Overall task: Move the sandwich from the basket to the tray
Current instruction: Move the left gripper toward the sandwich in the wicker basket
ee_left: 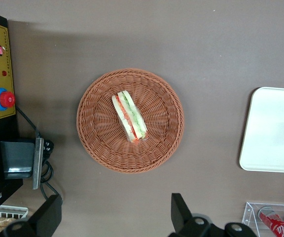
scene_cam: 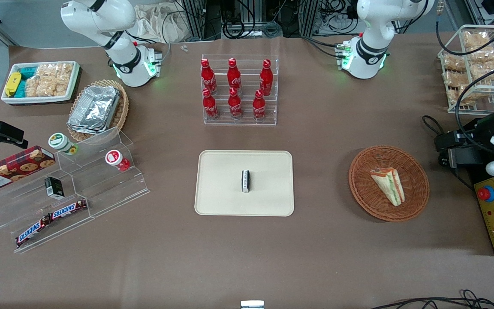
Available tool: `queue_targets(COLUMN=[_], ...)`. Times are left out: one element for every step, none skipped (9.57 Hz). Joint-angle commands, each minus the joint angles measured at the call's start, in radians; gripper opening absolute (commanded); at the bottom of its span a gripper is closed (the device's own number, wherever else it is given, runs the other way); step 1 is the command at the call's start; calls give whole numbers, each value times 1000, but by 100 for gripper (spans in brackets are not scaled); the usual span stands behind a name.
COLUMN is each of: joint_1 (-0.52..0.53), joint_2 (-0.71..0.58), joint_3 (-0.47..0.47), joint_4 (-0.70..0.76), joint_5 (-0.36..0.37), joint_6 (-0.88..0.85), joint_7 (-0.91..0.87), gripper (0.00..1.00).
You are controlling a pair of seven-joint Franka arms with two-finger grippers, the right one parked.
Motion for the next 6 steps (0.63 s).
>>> queue_targets(joint_1=[-14, -14, -14, -11, -9, -8], joint_2=[17, 18, 25, 44, 54, 52], joint_3=[8, 8, 8, 8, 9, 9], joint_4=[38, 38, 38, 38, 36, 36], joint_5=[-13, -11, -13, -19, -33, -33], joint_6=[6, 10, 22, 34, 34, 34], joint_7=[10, 10, 8, 5, 8, 11], gripper=[100, 100, 100, 100, 100, 100])
